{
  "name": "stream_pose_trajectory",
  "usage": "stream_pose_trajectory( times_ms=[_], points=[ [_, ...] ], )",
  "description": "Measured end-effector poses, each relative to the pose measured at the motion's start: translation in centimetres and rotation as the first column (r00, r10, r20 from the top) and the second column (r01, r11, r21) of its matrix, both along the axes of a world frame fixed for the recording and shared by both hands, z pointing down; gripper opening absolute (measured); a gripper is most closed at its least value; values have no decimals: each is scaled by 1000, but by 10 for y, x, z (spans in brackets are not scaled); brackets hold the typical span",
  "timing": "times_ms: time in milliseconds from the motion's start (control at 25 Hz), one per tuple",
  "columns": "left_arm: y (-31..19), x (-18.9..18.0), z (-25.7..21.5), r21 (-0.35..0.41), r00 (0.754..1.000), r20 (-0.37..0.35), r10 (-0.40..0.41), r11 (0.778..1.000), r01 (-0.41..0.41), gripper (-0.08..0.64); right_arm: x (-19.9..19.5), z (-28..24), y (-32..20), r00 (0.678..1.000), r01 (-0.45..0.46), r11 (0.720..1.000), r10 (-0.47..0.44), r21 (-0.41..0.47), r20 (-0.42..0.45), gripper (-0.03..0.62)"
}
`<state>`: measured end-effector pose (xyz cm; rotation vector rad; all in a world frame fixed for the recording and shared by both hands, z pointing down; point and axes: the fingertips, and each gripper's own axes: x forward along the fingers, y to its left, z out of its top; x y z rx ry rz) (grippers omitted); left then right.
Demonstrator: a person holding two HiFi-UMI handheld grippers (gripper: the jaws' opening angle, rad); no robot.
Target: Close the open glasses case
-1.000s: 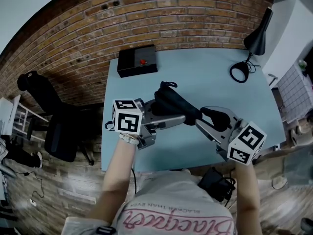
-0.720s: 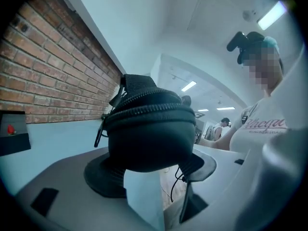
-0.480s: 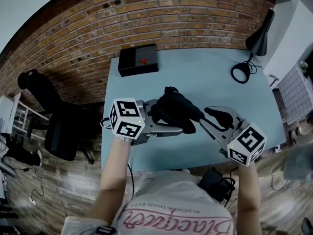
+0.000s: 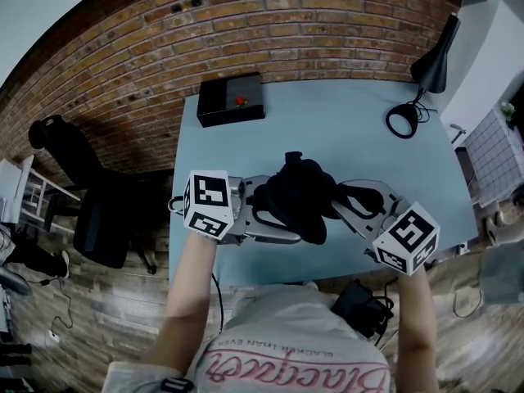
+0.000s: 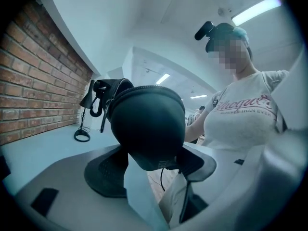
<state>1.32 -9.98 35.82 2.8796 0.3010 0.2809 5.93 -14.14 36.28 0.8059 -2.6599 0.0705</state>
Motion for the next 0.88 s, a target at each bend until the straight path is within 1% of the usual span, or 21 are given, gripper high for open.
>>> stream_pose_trajectory(
  times_ms=[80,120,160,240,320,400,440,560,600,640,760,800,840,880],
  points=[
    [2,4,0,7,1000,-4,5,1000,-5,327,-6,5,1,1000,7,1000,-7,-7,-18,97],
    [-1,5,2,2,1000,-2,-13,1000,13,327,-8,6,0,1000,-12,1000,12,-14,-16,61],
    [-5,6,2,-14,999,-8,-39,999,39,328,-8,7,-2,999,-42,999,42,-25,-4,60],
    [-16,8,-3,-70,993,-54,-108,992,104,328,-5,8,-9,992,-115,992,118,-58,42,57],
    [-31,8,-10,-119,973,-103,-204,974,192,328,3,7,-19,973,-200,975,209,-94,101,57],
    [-47,5,-12,-147,945,-118,-306,946,288,328,16,6,-29,943,-292,950,305,-113,135,57],
    [-54,4,-12,-158,928,-116,-355,929,336,328,23,7,-32,928,-331,936,346,-120,139,57],
    [-72,2,-11,-210,861,-101,-498,857,471,331,36,12,-39,896,-411,901,427,-136,120,57],
    [-75,3,-11,-230,845,-94,-527,837,496,334,39,14,-41,885,-436,889,452,-137,112,57],
    [-75,4,-10,-248,835,-86,-544,823,511,342,42,17,-42,871,-466,875,480,-133,102,57],
    [-73,12,-6,-288,811,-45,-583,785,548,365,52,21,-48,824,-561,825,565,-72,51,57],
    [-72,15,-4,-292,801,-29,-598,771,566,373,52,21,-48,816,-576,816,577,-47,33,57],
    [-71,19,-3,-287,787,-12,-616,756,588,383,49,22,-48,815,-579,815,579,-26,18,57],
    [-72,23,-2,-275,769,3,-639,739,615,388,45,22,-48,819,-573,819,573,-9,6,57]
  ],
)
